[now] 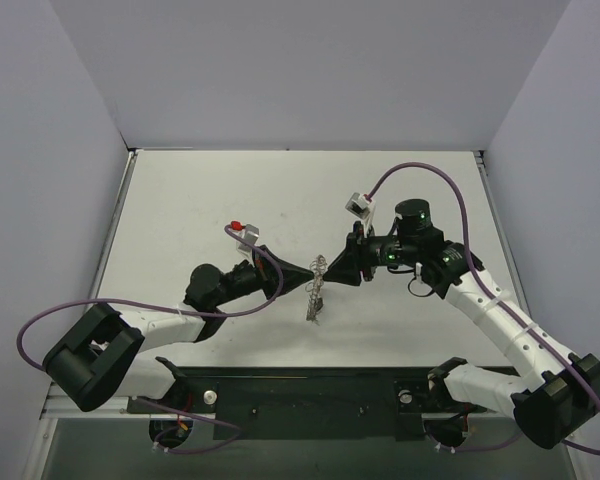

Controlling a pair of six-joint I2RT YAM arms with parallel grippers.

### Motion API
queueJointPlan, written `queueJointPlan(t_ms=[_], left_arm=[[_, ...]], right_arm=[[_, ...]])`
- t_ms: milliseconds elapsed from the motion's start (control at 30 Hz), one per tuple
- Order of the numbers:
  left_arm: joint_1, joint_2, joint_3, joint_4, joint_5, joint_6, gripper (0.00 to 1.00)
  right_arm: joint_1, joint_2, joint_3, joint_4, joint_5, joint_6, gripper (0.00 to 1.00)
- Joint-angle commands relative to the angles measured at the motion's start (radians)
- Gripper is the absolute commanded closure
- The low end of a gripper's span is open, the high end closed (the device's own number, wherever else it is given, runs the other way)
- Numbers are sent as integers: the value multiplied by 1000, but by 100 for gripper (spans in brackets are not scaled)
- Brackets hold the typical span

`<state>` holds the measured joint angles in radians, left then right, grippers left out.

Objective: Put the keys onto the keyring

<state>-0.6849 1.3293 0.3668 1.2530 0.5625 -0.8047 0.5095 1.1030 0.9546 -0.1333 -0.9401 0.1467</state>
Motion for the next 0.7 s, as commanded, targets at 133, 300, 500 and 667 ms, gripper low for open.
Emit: queueJointPlan(t_ms=[133,300,500,667], left_arm=[[5,-24,20,387,-1,-11,100],[5,-28,20,387,4,-7,100],[5,-33,20,387,7,-2,100],[7,-38,20,387,8,-2,100]], right_arm=[[15,6,-19,58,41,25,66],[29,14,-27,87,50,57,68],[34,24,-42,109,69,85,70],[35,29,-45,116,75,97,73]])
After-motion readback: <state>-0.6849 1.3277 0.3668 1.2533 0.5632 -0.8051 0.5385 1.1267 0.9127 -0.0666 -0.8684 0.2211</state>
